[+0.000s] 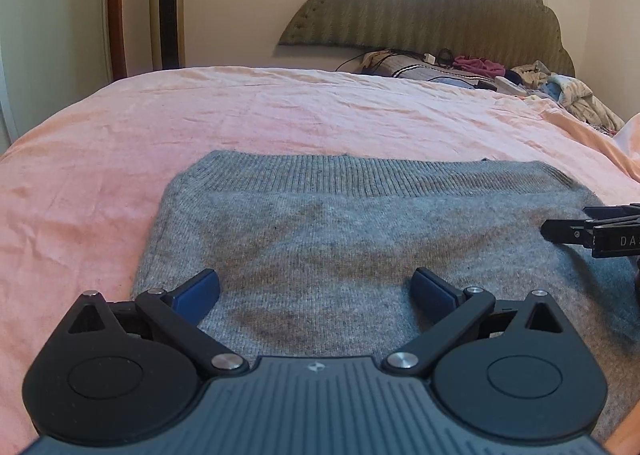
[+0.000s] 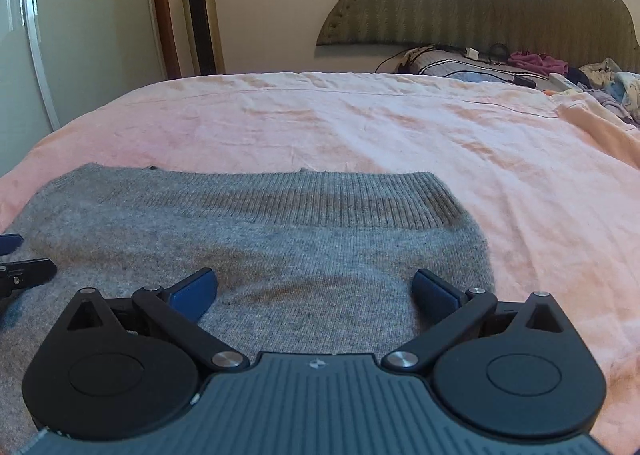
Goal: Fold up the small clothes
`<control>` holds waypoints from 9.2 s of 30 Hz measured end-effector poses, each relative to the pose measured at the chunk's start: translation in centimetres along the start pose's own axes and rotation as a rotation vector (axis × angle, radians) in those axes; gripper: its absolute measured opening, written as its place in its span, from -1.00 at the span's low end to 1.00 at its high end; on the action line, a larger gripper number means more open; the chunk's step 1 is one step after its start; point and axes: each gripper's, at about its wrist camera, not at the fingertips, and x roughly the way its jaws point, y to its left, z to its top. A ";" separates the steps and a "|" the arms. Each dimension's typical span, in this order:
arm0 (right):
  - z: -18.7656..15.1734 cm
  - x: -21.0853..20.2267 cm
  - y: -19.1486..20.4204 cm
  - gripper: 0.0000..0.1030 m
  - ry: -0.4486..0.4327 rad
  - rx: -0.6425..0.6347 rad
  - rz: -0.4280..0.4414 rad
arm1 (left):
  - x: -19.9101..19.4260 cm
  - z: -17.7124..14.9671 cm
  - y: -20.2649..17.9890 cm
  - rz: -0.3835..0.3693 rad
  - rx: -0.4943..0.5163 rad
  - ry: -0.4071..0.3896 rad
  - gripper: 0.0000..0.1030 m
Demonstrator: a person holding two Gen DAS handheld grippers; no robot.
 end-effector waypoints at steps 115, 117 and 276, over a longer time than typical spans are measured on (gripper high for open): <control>-10.1 -14.0 -5.9 1.00 0.065 0.628 0.220 | -11.6 -9.7 7.5 -0.372 -0.872 0.051 1.00; -10.1 -13.4 -5.7 1.00 0.067 0.657 0.271 | -11.3 -9.9 7.8 -0.370 -0.904 0.035 1.00; -5.1 -6.1 -4.8 -0.13 0.313 0.481 0.586 | -8.7 -4.8 2.8 -0.259 -0.108 0.098 0.04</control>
